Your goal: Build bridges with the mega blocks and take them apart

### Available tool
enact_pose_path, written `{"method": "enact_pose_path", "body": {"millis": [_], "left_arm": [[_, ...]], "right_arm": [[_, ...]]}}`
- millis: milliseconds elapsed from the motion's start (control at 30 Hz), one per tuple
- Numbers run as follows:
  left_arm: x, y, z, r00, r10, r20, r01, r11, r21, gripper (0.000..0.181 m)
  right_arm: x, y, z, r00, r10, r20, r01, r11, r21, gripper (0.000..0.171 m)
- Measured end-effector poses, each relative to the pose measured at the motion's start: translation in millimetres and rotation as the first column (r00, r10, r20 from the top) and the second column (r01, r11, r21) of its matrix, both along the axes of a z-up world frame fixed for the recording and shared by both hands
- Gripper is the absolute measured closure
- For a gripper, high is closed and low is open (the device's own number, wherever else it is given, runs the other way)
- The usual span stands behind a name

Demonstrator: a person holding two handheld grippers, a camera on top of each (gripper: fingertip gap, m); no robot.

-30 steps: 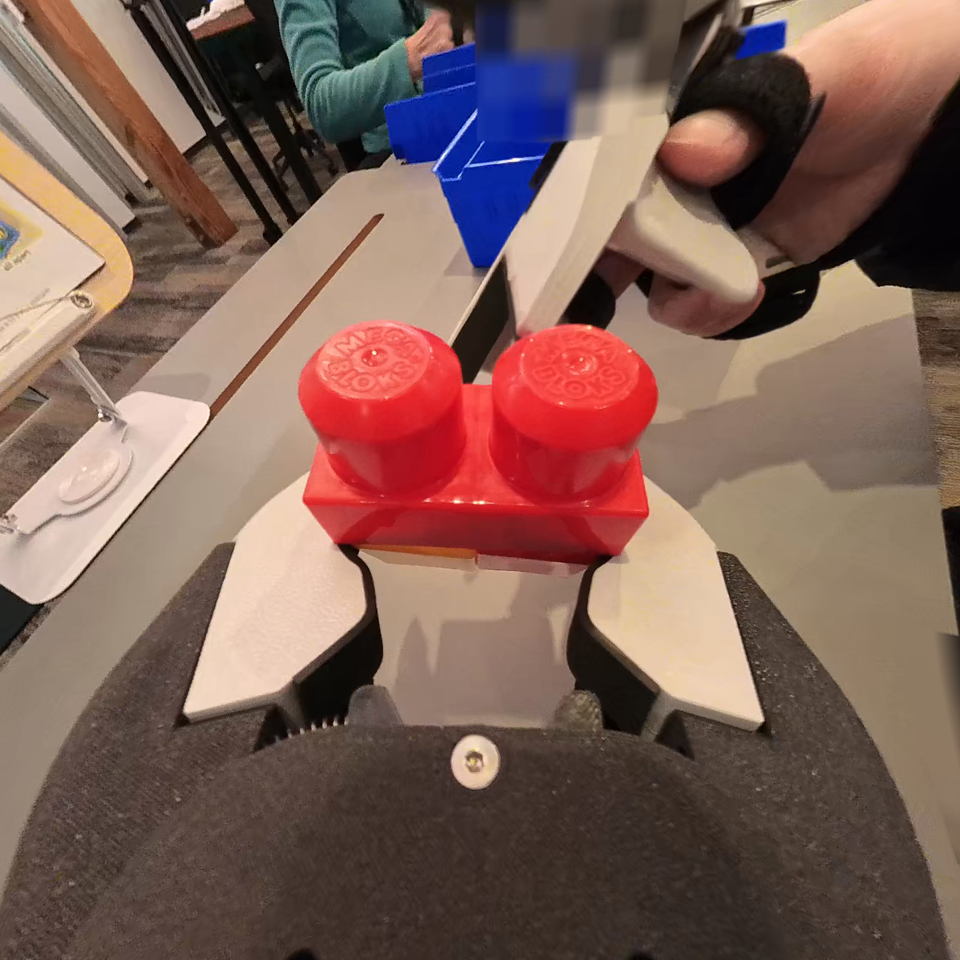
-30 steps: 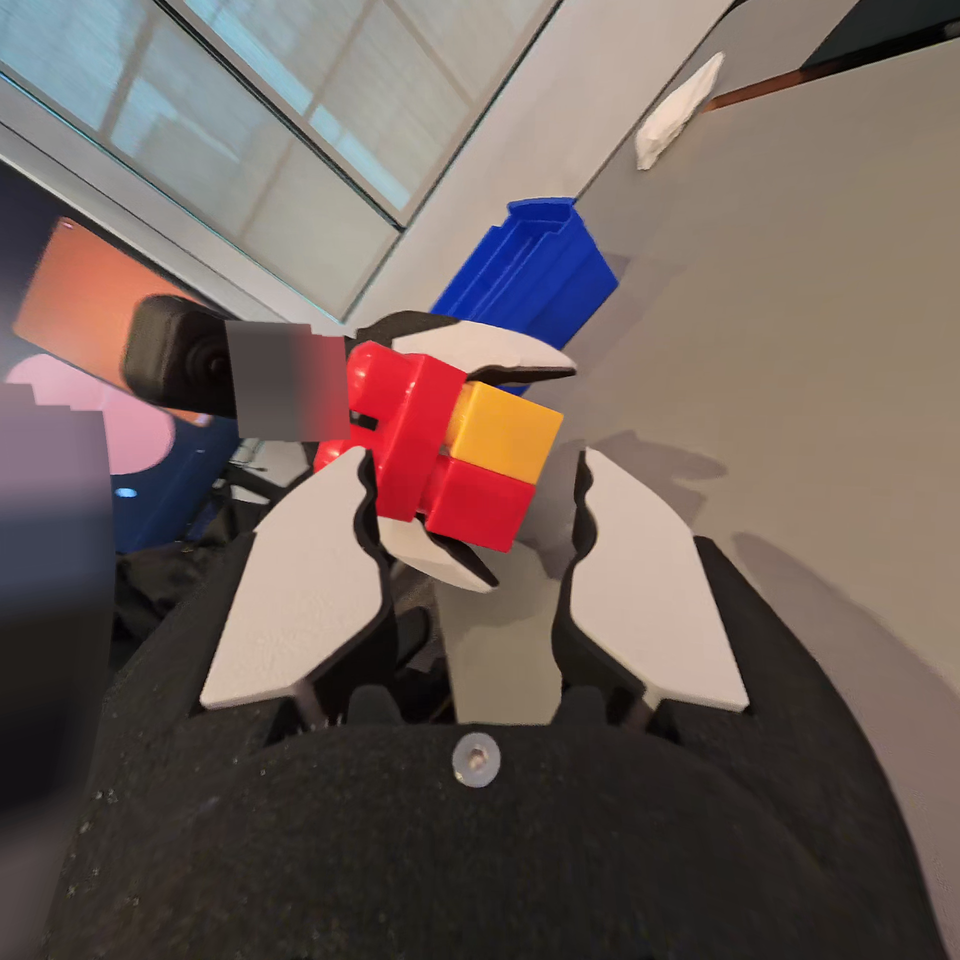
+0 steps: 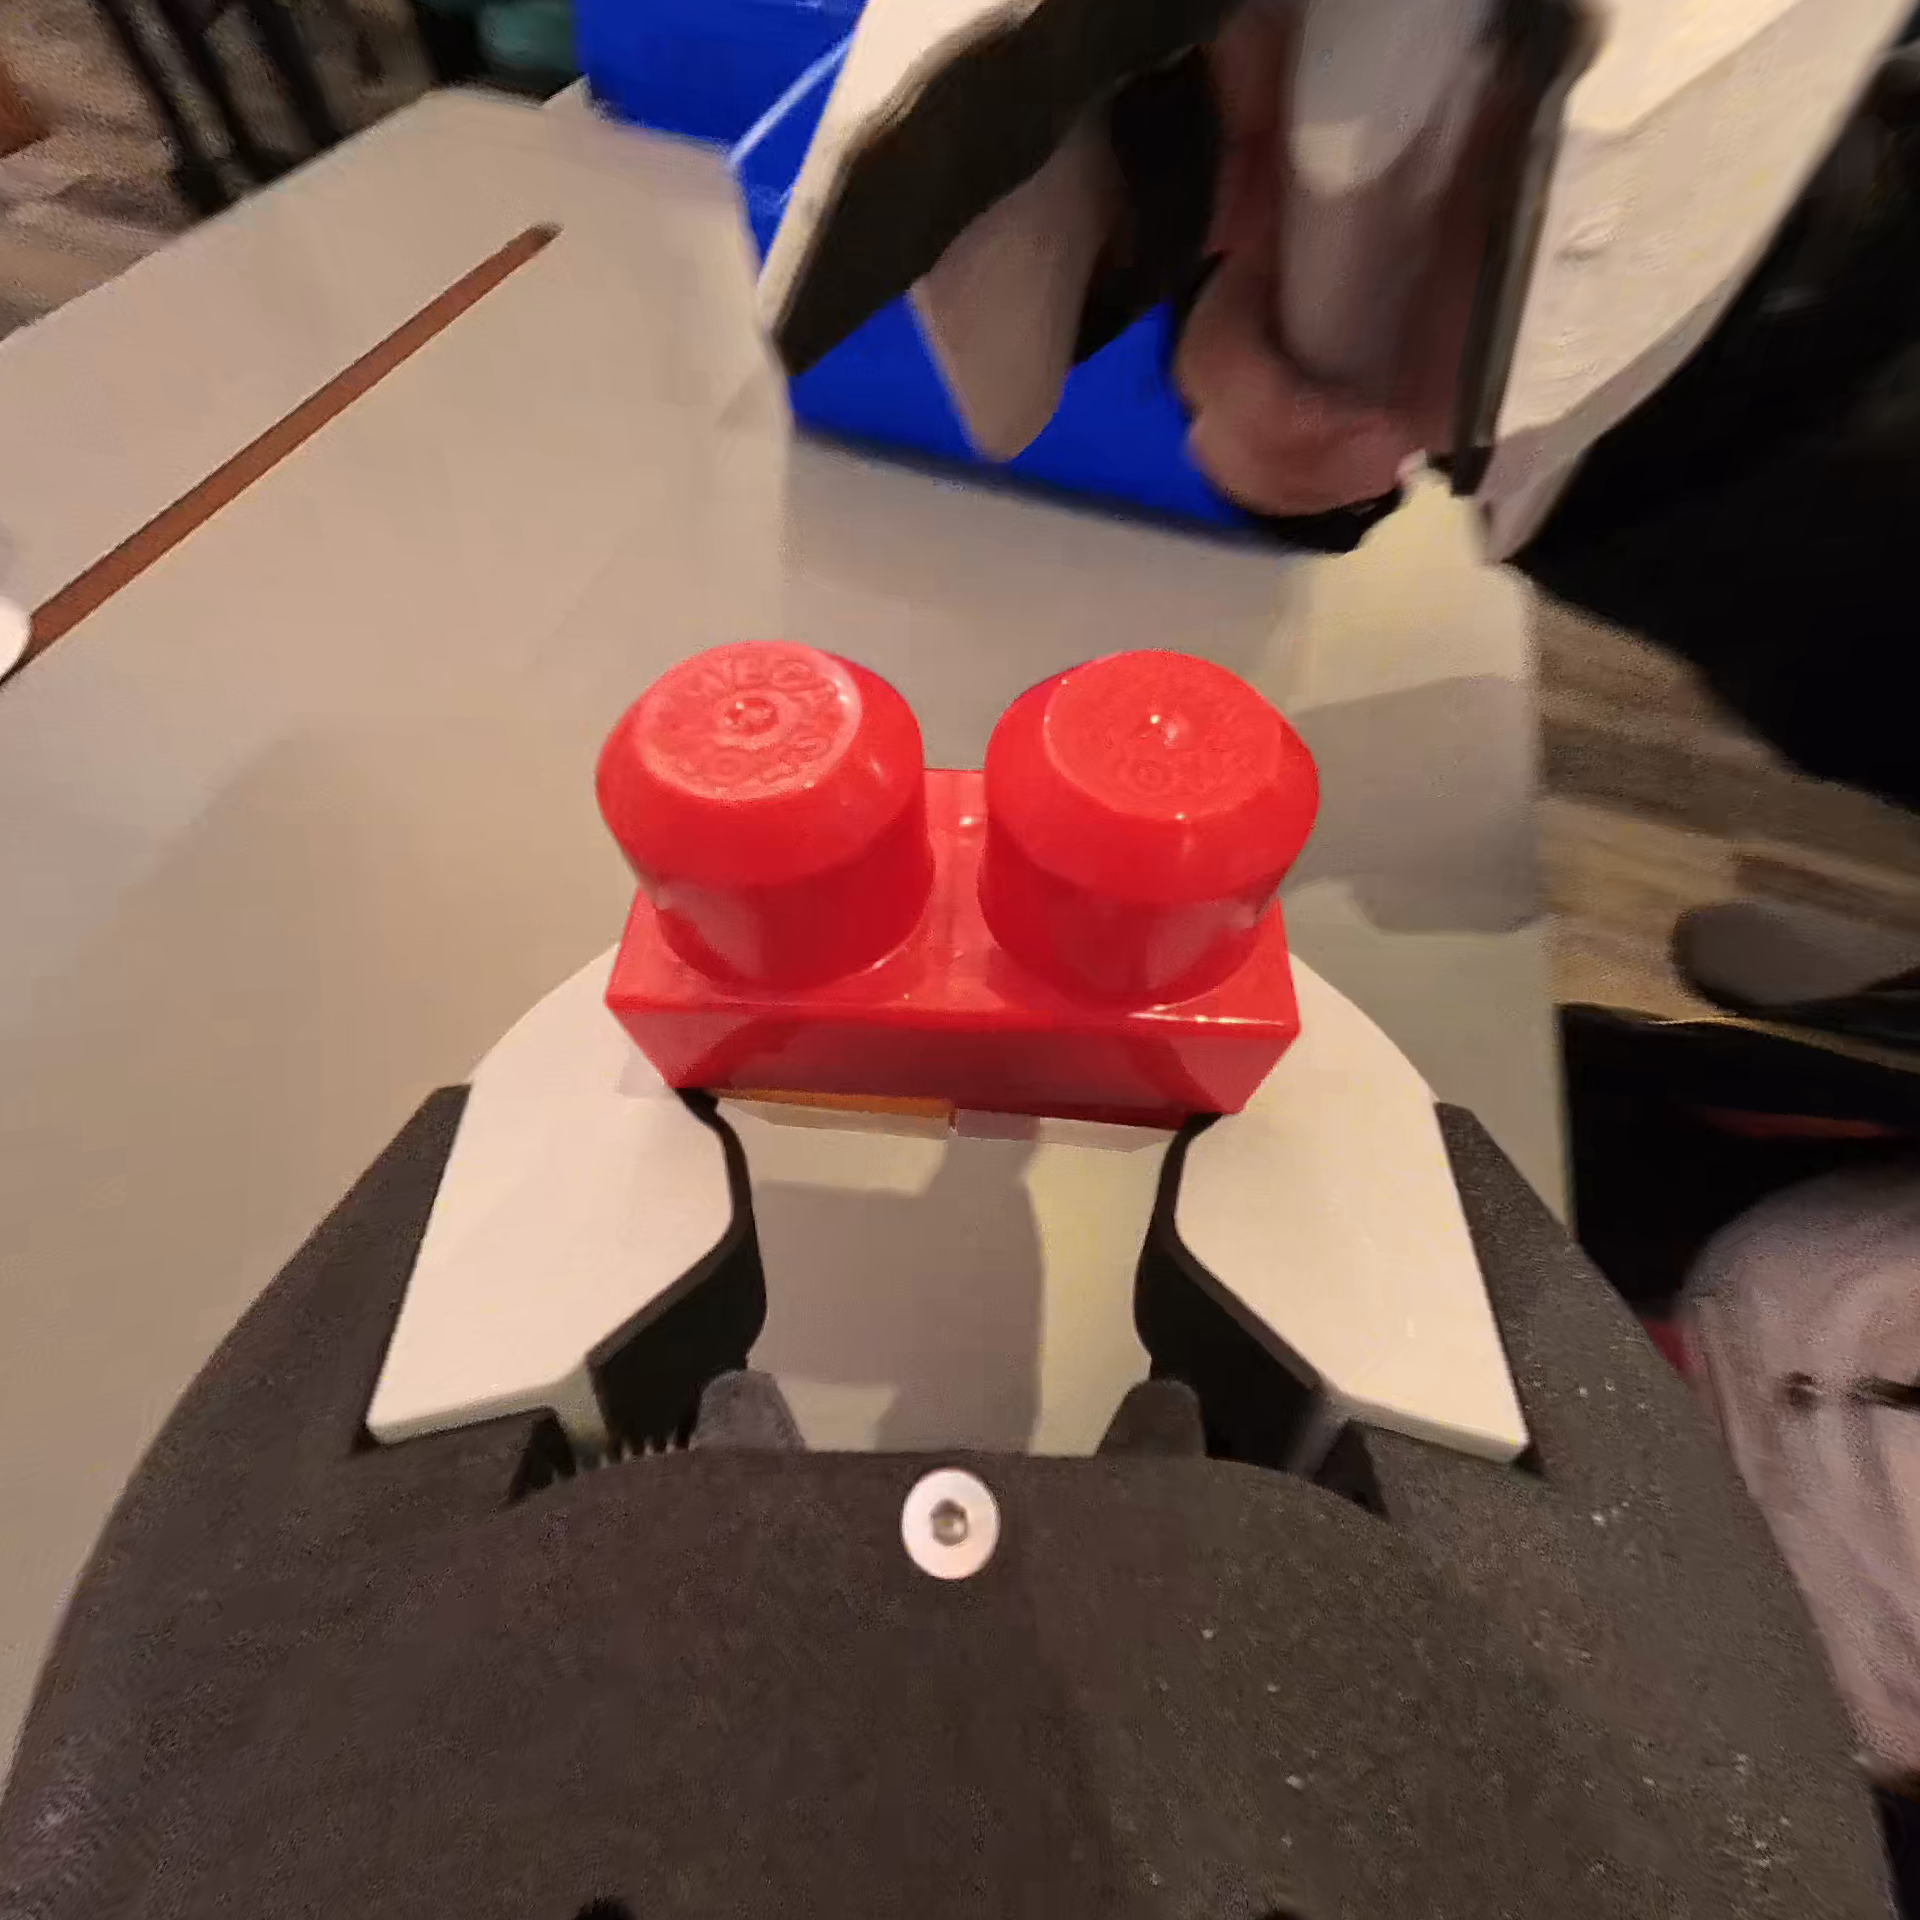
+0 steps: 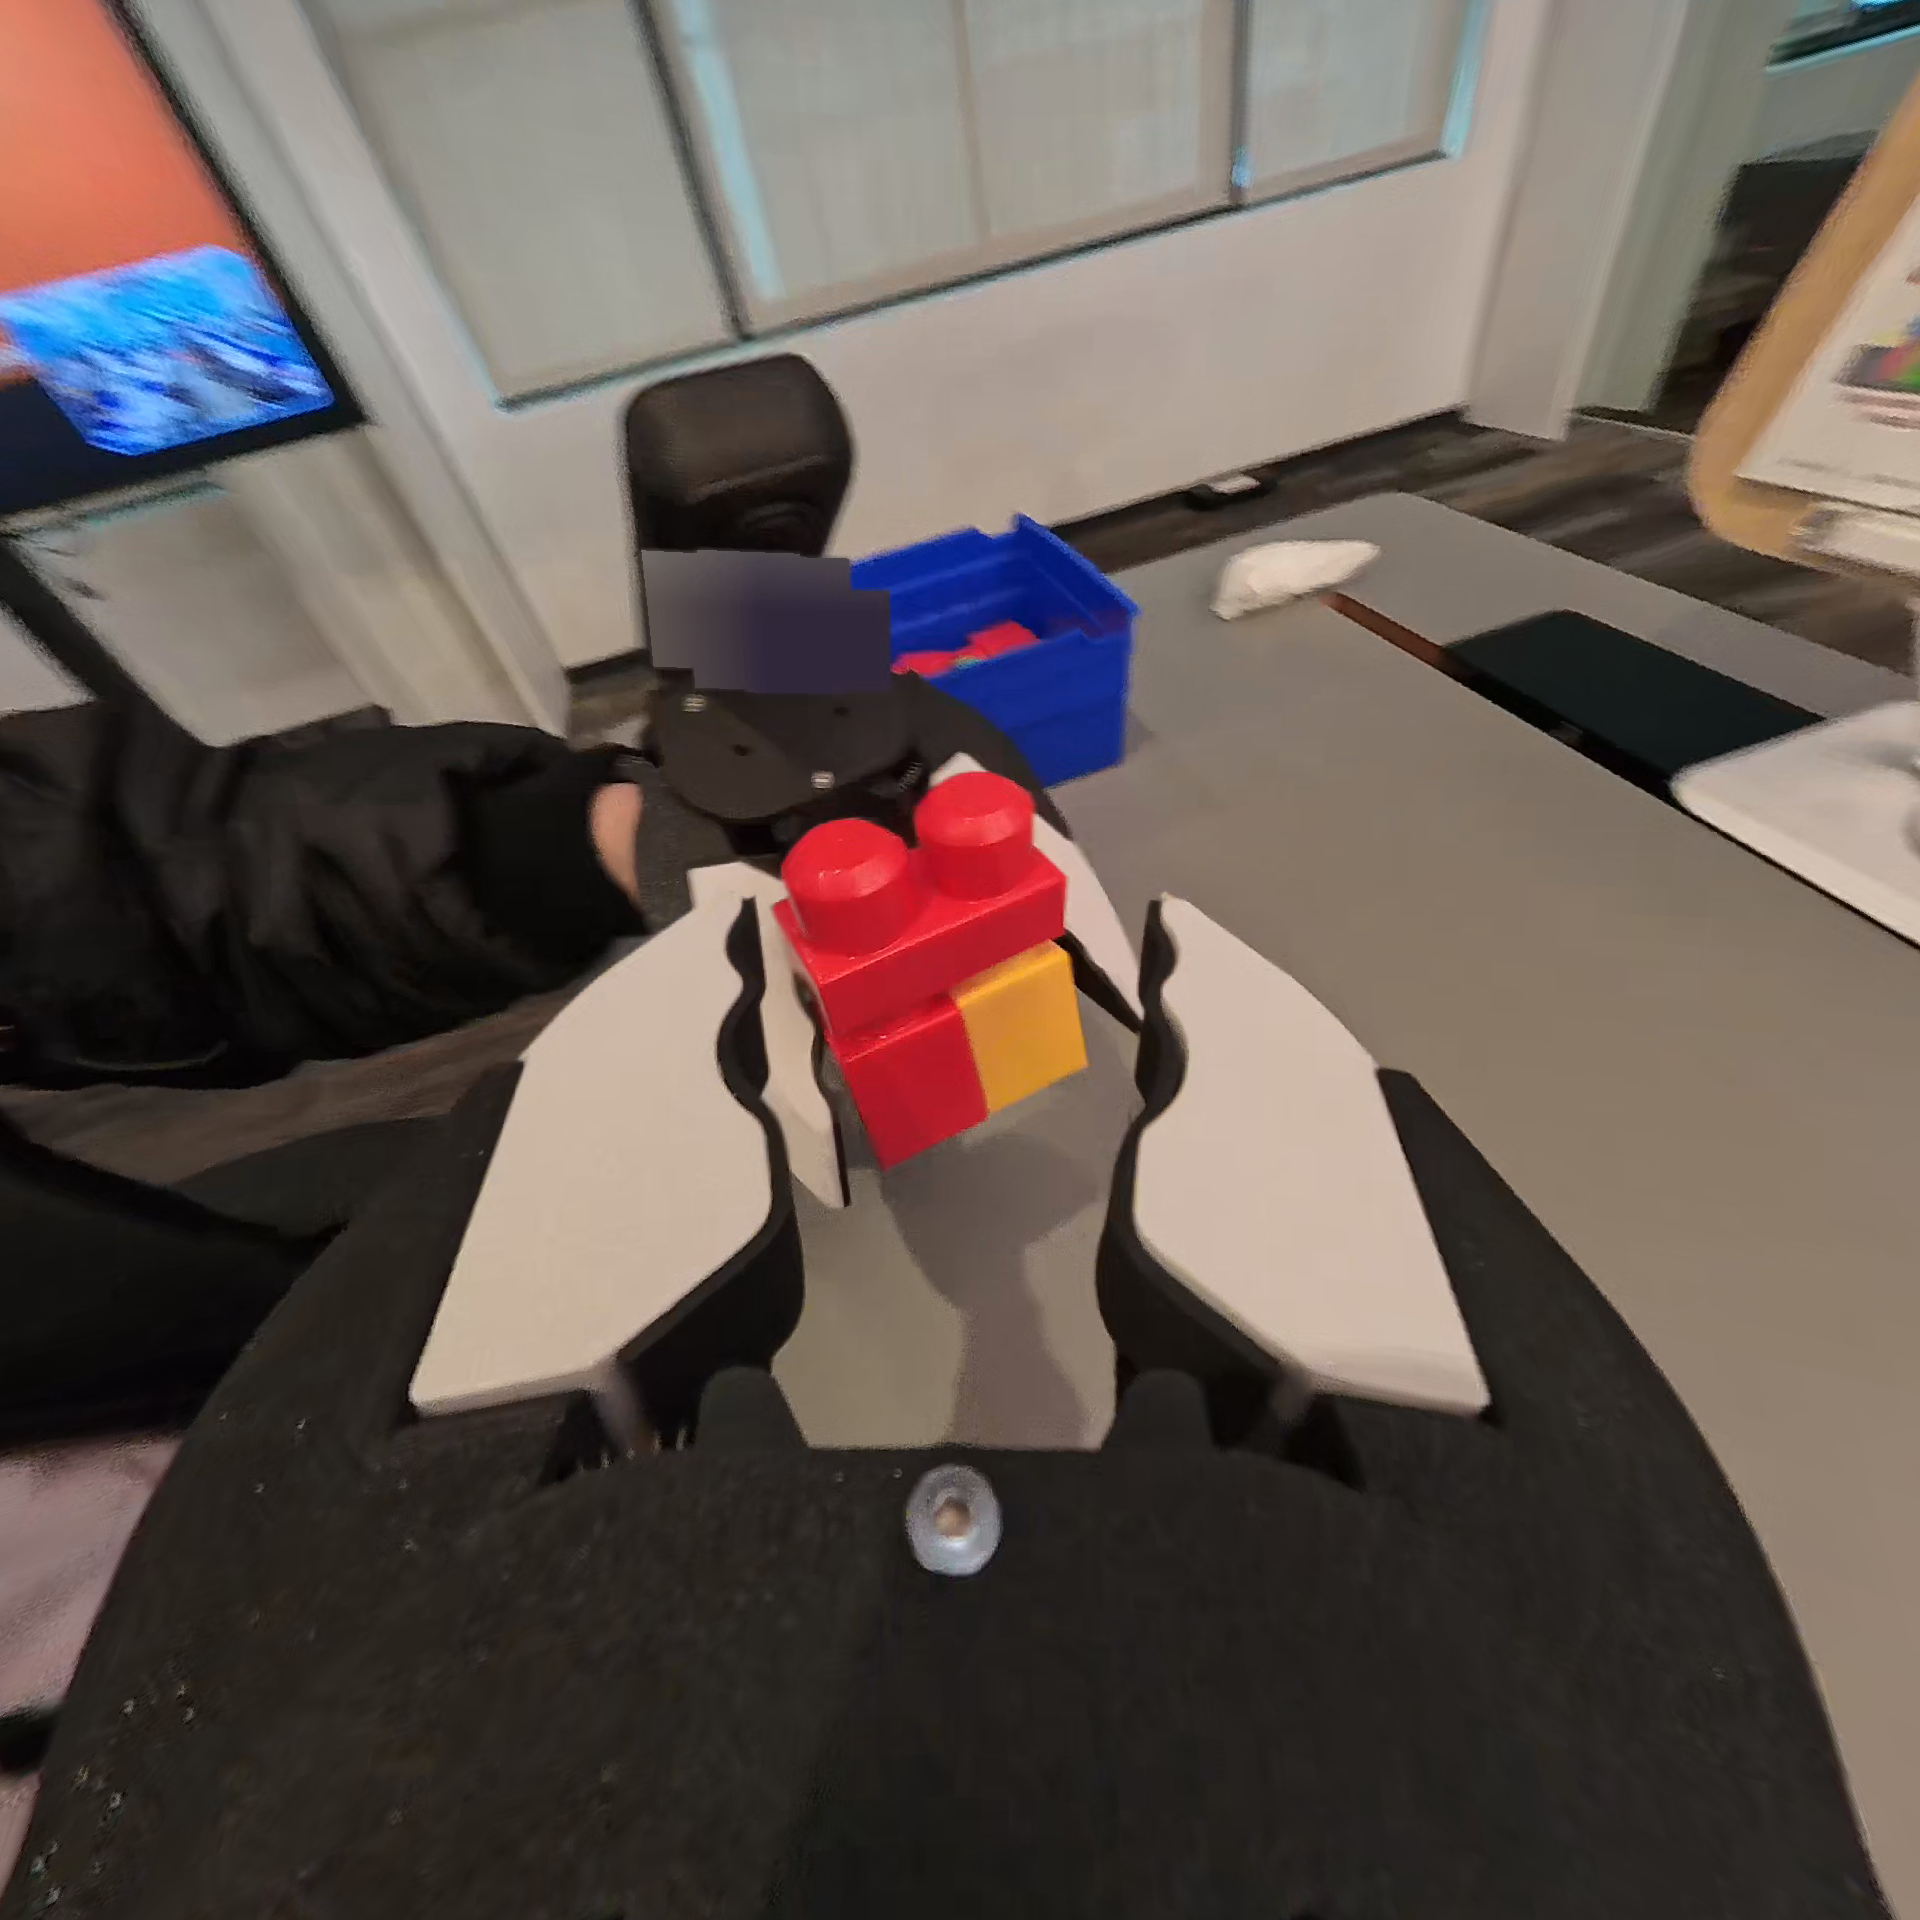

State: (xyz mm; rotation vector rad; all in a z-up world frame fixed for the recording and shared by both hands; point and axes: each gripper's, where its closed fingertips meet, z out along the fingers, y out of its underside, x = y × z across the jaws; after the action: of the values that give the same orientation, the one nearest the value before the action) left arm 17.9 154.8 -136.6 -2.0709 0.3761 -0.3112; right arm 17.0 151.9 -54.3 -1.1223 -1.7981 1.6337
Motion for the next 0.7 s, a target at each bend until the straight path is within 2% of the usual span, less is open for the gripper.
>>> {"method": "enact_pose_path", "body": {"millis": [133, 267, 433, 533, 700], "left_arm": [[-26.5, 6.1, -40.5, 0.966, 0.190, -0.173, -0.212, 0.971, -0.115, 0.091], [-38.4, 10.5, -61.1, 0.916, 0.269, -0.296, -0.322, 0.936, -0.145, 0.091], [-43.2, 16.7, -62.3, 0.892, 0.342, -0.295, -0.389, 0.914, -0.116, 0.092], [-44.7, 18.0, -60.6, 0.887, 0.367, -0.279, -0.407, 0.908, -0.101, 0.092], [-45.2, 18.9, -64.1, 0.881, 0.384, -0.277, -0.423, 0.901, -0.097, 0.092]], "right_arm": [[-10.2, 14.9, -22.0, 0.979, -0.202, -0.002, 0.202, 0.978, 0.045, 0.112], [-17.8, 7.9, -50.0, 0.955, -0.270, 0.119, 0.266, 0.963, 0.050, 0.114], [-22.6, 5.5, -72.8, 0.922, -0.344, 0.176, 0.337, 0.939, 0.067, 0.117], [-23.1, 1.5, -77.9, 0.924, -0.339, 0.176, 0.337, 0.940, 0.042, 0.135], [-25.7, -0.6, -78.2, 0.929, -0.339, 0.149, 0.337, 0.941, 0.041, 0.143]]}}
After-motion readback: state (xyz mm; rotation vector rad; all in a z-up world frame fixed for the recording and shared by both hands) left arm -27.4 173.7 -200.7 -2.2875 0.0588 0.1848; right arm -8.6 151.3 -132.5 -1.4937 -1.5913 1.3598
